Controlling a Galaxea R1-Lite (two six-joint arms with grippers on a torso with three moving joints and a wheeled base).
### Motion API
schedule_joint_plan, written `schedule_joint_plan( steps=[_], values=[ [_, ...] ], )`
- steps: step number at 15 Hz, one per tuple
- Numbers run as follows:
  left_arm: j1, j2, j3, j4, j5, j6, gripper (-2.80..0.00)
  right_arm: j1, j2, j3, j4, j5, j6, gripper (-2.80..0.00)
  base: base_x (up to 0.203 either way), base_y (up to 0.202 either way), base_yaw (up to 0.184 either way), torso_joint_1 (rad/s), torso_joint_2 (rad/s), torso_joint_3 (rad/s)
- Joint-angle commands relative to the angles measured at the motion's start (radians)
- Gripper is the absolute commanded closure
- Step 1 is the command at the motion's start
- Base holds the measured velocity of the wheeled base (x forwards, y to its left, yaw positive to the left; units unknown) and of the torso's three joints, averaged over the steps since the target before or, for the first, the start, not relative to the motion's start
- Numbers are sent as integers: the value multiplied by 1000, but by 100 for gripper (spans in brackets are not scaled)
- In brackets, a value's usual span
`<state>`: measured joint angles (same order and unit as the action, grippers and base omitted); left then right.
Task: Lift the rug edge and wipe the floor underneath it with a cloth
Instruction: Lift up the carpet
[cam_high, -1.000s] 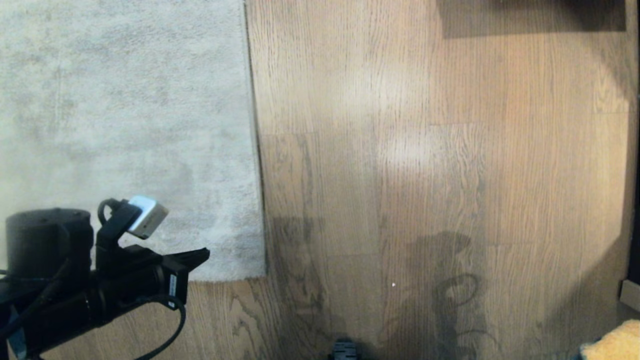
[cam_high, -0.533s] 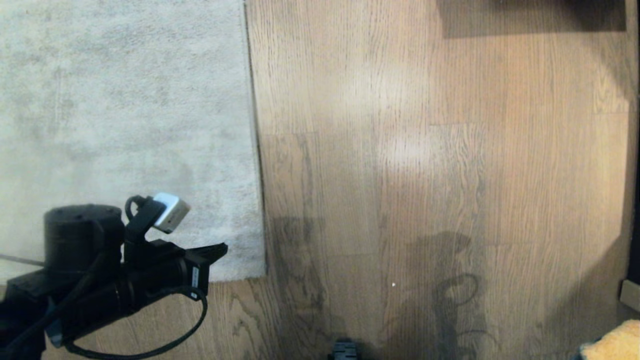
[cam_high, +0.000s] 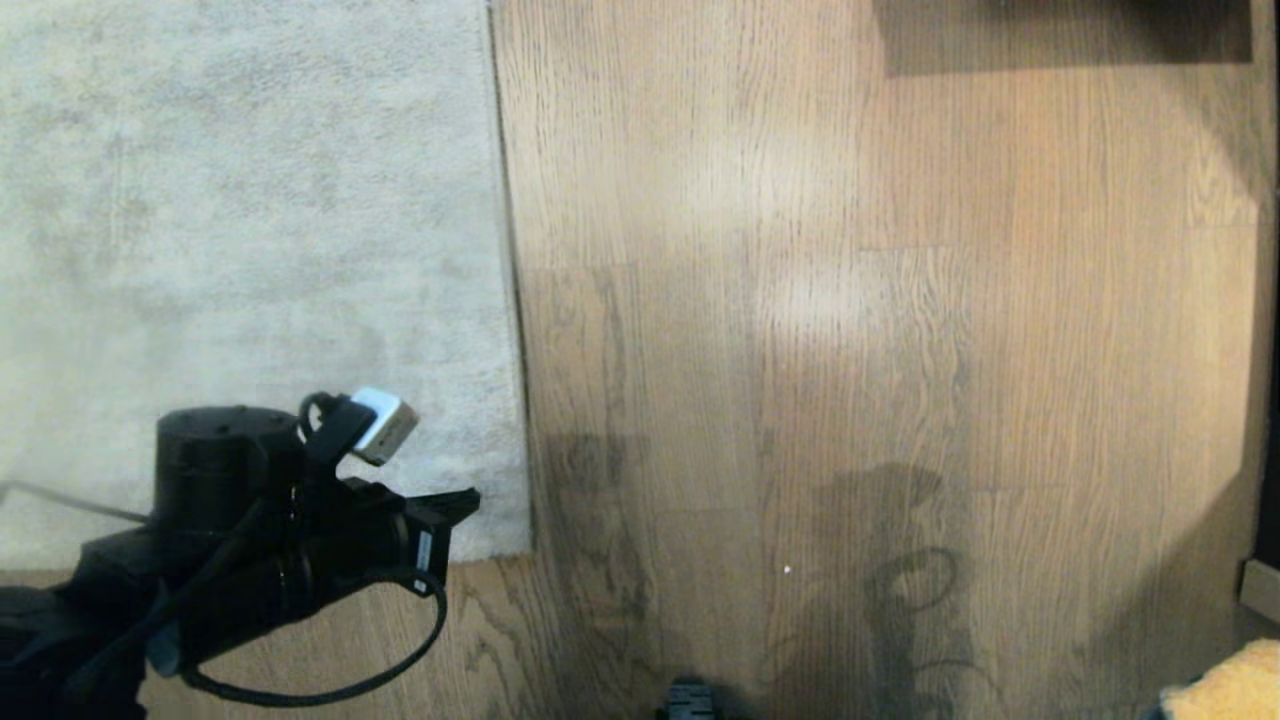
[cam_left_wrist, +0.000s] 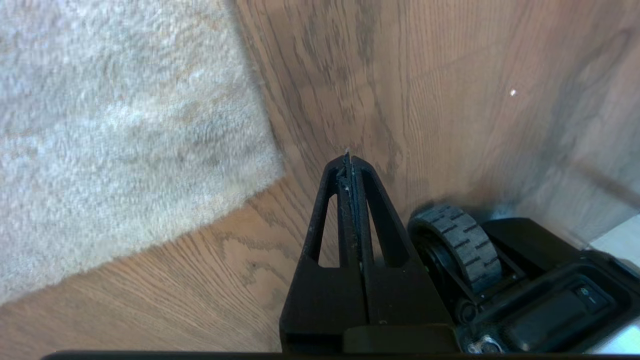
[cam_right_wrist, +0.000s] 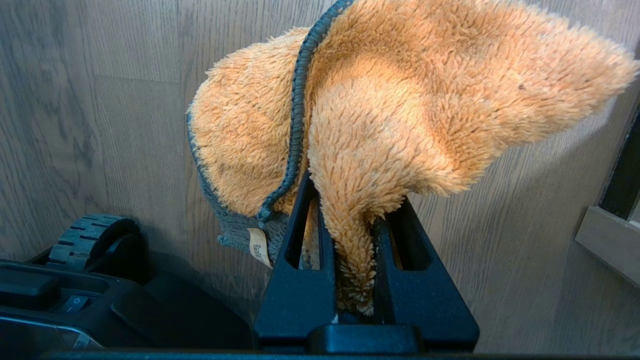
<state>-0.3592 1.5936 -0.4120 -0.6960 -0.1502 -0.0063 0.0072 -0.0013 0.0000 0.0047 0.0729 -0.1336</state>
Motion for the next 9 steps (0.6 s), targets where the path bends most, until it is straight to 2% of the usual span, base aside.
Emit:
schedule_joint_plan(
  steps=[1, 6, 8, 9],
  values=[
    [-20, 50, -21, -4, 30, 0, 0, 0, 1, 0, 0, 1, -1, 0, 0, 0, 0, 0, 0, 0],
    [-53, 145, -113, 2, 56, -8, 0, 0, 1, 0, 0, 1, -1, 0, 0, 0, 0, 0, 0, 0],
    [-89, 188, -151, 9, 104, -36, 0, 0, 1, 0, 0, 1, -1, 0, 0, 0, 0, 0, 0, 0],
    [-112, 209, -172, 11, 152, -55, 0, 0, 1, 0, 0, 1, -1, 0, 0, 0, 0, 0, 0, 0]
  ],
)
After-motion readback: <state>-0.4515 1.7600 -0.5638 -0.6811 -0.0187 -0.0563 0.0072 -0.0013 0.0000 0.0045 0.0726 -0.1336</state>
